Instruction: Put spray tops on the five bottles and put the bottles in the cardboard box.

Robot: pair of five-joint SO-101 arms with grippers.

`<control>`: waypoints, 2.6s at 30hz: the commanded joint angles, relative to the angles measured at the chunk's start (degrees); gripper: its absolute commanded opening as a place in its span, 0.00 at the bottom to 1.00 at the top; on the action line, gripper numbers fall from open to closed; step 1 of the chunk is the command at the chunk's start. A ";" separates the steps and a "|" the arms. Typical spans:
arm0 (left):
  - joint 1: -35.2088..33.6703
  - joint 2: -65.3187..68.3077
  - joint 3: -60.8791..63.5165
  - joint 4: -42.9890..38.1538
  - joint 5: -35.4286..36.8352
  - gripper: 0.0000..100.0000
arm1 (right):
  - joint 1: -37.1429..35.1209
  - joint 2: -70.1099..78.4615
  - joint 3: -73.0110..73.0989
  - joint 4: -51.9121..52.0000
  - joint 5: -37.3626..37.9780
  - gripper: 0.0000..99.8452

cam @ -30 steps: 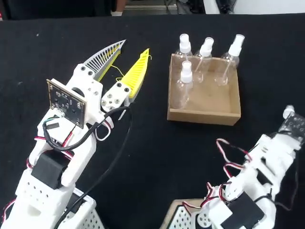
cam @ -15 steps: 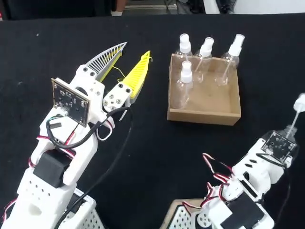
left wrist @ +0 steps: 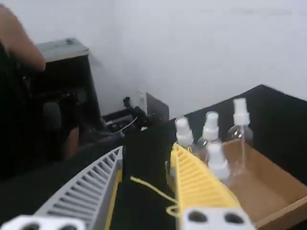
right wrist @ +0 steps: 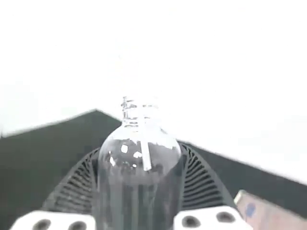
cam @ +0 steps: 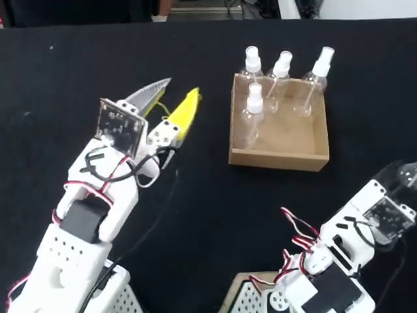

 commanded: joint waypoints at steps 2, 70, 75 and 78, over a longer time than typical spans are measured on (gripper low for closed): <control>-5.58 -0.97 6.20 -1.05 1.76 0.16 | 0.53 -2.51 0.04 -9.41 -2.73 0.01; -7.96 -0.97 14.99 -1.14 7.38 0.16 | -23.65 -83.12 -6.99 54.42 -7.03 0.01; -9.71 -1.05 14.46 -1.41 7.56 0.16 | -34.29 -87.87 -8.66 57.93 -6.95 0.01; -11.91 -1.05 12.97 -1.14 7.56 0.16 | -41.58 -86.99 -9.89 60.31 -6.95 0.01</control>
